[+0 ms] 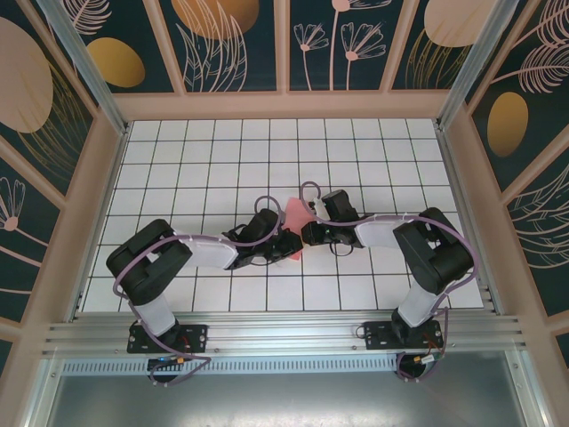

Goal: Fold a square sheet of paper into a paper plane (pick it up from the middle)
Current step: Fold the triangle a second time at the center of the table.

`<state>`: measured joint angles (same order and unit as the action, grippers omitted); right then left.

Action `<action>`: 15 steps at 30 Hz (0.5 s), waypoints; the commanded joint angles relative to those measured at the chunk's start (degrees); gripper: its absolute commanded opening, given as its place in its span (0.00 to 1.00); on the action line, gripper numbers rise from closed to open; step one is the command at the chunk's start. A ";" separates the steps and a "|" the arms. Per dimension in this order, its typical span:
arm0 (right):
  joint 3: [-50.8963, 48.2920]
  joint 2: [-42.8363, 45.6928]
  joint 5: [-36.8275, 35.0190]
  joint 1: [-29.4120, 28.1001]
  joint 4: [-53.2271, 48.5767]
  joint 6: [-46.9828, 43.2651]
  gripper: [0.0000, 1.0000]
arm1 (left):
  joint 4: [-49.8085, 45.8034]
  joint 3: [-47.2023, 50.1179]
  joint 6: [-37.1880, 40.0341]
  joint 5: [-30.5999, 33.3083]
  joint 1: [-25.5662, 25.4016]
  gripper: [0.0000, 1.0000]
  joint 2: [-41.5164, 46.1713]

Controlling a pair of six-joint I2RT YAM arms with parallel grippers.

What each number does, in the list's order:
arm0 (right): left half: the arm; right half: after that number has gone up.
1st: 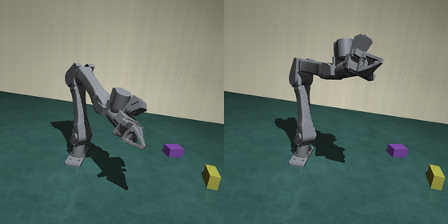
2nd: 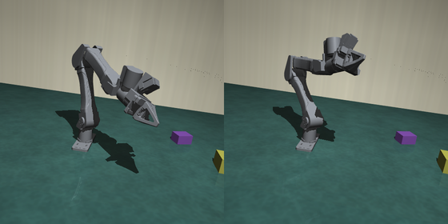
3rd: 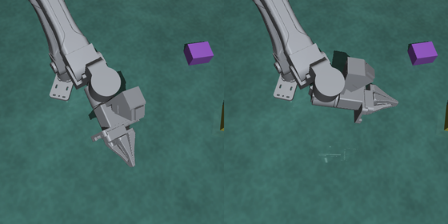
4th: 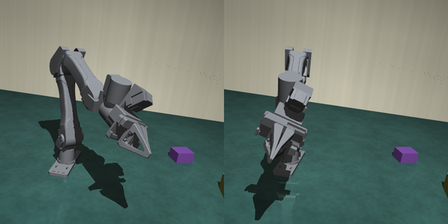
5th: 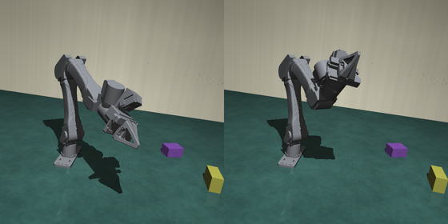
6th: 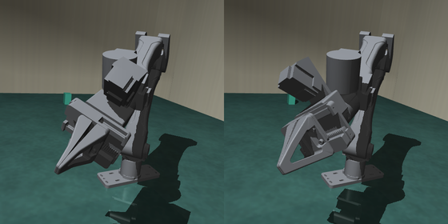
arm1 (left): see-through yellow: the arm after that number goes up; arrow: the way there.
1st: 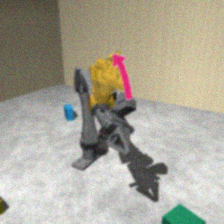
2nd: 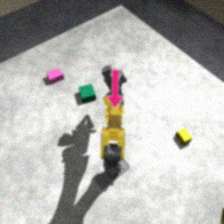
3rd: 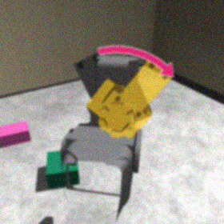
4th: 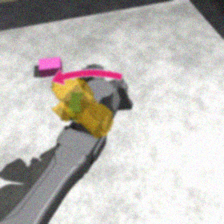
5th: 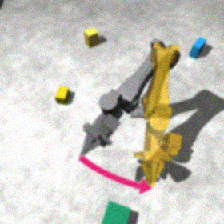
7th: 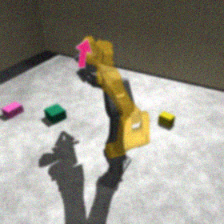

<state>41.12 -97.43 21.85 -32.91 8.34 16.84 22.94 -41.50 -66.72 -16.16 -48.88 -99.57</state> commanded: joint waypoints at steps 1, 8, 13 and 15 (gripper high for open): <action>0.88 -1.60 -1.18 -0.71 -2.80 -0.23 0.13 | 0.04 0.65 0.36 -1.15 -0.68 0.18 0.70; 1.22 -1.30 -0.84 -0.74 -2.31 -0.32 0.10 | 1.76 1.68 -0.53 -0.81 -1.16 0.18 -1.37; 1.59 -1.53 -0.93 -0.73 -2.95 -0.79 0.10 | 2.49 2.36 -0.61 -0.48 -1.43 0.18 -2.35; 1.50 -1.53 -0.92 -0.71 -2.95 -0.76 0.10 | 2.61 2.63 -0.75 -0.36 -1.48 0.18 -2.98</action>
<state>41.76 -97.62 21.82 -33.01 7.44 16.82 23.97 -39.90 -66.78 -16.29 -49.93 -101.30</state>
